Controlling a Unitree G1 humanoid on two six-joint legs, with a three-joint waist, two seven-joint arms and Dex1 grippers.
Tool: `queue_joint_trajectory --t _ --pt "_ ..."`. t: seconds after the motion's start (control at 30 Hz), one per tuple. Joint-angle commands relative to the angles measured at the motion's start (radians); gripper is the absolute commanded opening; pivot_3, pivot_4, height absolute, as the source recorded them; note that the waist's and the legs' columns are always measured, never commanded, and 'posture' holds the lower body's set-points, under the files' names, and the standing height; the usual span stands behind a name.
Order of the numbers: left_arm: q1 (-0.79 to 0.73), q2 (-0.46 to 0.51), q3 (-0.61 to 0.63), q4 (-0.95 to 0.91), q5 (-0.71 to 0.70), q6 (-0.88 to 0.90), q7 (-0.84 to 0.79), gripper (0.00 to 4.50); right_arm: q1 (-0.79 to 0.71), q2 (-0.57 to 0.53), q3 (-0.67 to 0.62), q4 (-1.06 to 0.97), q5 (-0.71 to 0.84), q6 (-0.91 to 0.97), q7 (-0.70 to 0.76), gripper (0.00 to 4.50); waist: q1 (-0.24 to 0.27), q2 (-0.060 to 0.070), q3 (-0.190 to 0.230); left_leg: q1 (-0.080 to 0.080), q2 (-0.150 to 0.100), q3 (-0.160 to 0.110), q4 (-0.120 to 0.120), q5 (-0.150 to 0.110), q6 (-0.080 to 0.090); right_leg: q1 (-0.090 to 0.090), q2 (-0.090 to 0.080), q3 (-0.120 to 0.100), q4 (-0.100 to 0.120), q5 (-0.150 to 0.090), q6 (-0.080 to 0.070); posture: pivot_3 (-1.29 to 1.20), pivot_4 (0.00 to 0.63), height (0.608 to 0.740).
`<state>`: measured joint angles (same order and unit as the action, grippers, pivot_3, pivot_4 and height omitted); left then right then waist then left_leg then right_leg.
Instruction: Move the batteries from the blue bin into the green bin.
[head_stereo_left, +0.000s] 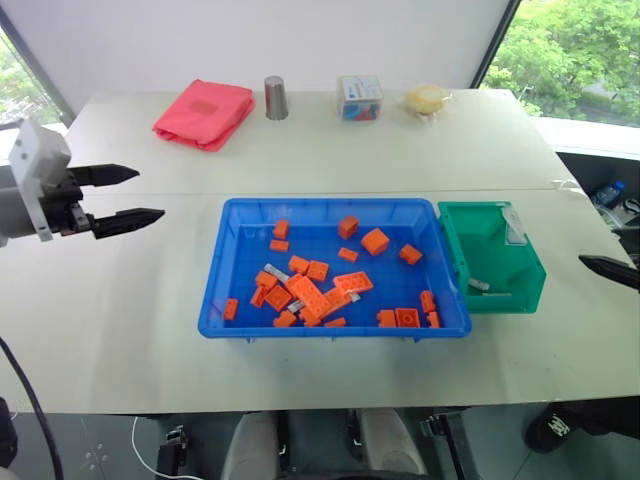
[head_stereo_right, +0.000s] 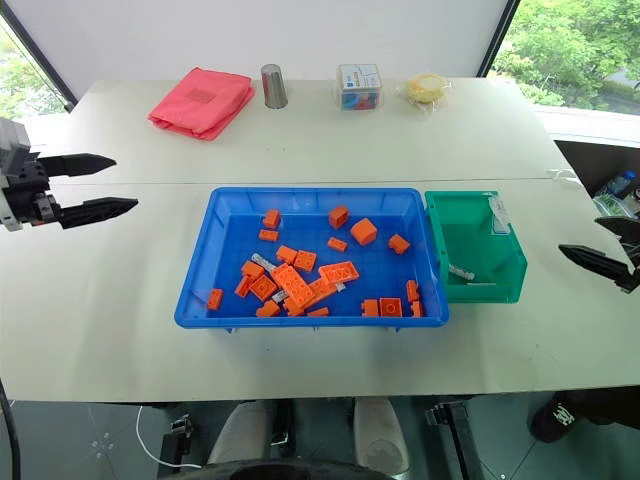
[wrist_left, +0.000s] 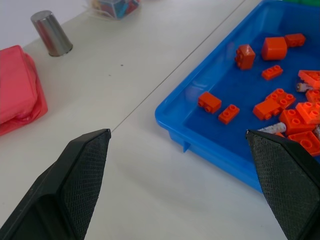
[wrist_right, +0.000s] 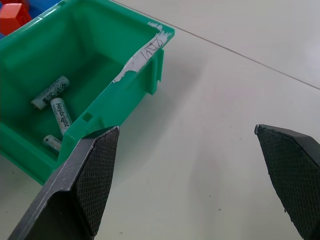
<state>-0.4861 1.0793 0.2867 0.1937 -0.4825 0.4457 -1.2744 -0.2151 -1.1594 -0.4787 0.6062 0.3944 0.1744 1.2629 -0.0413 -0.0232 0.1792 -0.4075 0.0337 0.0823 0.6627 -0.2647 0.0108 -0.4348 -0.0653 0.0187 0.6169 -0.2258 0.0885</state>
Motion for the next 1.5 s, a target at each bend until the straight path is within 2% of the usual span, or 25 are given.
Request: queue_joint_trajectory --t 0.03,0.77,0.9,1.03,1.17,1.3,1.37,1.43,1.5 --pt "-0.012 0.015 0.006 -0.012 0.014 -0.04 -0.003 4.5 -0.017 -0.013 -0.013 0.016 -0.004 -0.028 0.001 4.46 0.0 0.0 0.0 0.0 0.0 0.0 0.0 0.0 0.0 0.0 0.0 0.0 0.0 0.0 0.0 0.0 0.15 0.736" --pt "0.05 -0.019 0.017 -0.09 -0.014 -0.002 0.012 4.5 -0.16 -0.048 0.045 0.173 -0.066 -0.103 0.022 4.46 -0.001 0.0 0.0 0.0 -0.001 0.001 0.001 0.0 0.0 0.0 0.001 0.001 0.002 0.0 0.0 0.0 0.15 0.736" --pt "0.051 -0.016 0.009 -0.14 -0.053 0.044 -0.007 4.5 -0.264 -0.051 0.077 0.115 -0.037 -0.028 0.055 4.46 -0.003 0.0 0.0 0.001 -0.001 0.001 0.002 0.0 0.0 0.0 0.001 0.001 0.003 0.0 0.0 0.0 0.15 0.736" --pt "0.08 0.003 0.006 -0.228 -0.093 0.082 -0.057 4.5 -0.396 -0.025 0.164 -0.067 -0.005 0.099 0.1 4.46 -0.006 0.002 0.001 0.001 0.0 0.001 0.002 0.0 0.0 -0.001 0.001 0.002 0.005 0.0 0.001 0.0 0.15 0.736" --pt "0.111 0.022 0.009 -0.311 -0.13 0.108 -0.096 4.5 -0.524 0.057 0.305 -0.334 0.034 0.305 0.075 4.46 -0.002 0.002 0.001 0.0 0.0 0.001 0.002 0.0 0.0 -0.007 0.002 0.002 0.013 0.0 0.001 0.0 0.15 0.736" --pt "0.124 0.029 -0.008 -0.34 -0.127 0.1 -0.112 4.5 -0.665 0.231 0.496 -0.581 0.039 0.533 -0.032 4.46 -0.003 0.002 0.001 0.0 0.001 0.0 0.002 0.001 -0.001 -0.008 0.003 0.002 0.014 -0.001 -0.001 0.0 0.15 0.736" --pt "0.132 0.028 -0.026 -0.342 -0.111 0.082 -0.119 4.5 -0.71 0.306 0.58 -0.651 0.022 0.607 -0.07 4.46 -0.001 0.002 0.001 -0.001 0.001 0.0 0.002 0.001 -0.001 -0.009 0.003 0.002 0.015 -0.001 -0.001 0.0 0.15 0.736" --pt "0.145 0.025 -0.055 -0.336 -0.087 0.052 -0.133 4.5 -0.762 0.43 0.713 -0.691 -0.034 0.607 -0.109 4.46 0.001 0.002 0.001 -0.003 0.001 0.0 0.002 0.001 -0.001 -0.009 0.003 0.001 0.015 -0.001 -0.001 0.0 0.15 0.736" --pt "0.153 0.021 -0.081 -0.327 -0.063 0.019 -0.141 4.5 -0.8 0.527 0.783 -0.688 -0.058 0.607 -0.134 4.46 0.001 0.002 0.001 -0.003 0.0 0.0 0.002 0.001 -0.001 -0.01 0.002 0.001 0.015 0.0 -0.001 0.0 0.15 0.736"
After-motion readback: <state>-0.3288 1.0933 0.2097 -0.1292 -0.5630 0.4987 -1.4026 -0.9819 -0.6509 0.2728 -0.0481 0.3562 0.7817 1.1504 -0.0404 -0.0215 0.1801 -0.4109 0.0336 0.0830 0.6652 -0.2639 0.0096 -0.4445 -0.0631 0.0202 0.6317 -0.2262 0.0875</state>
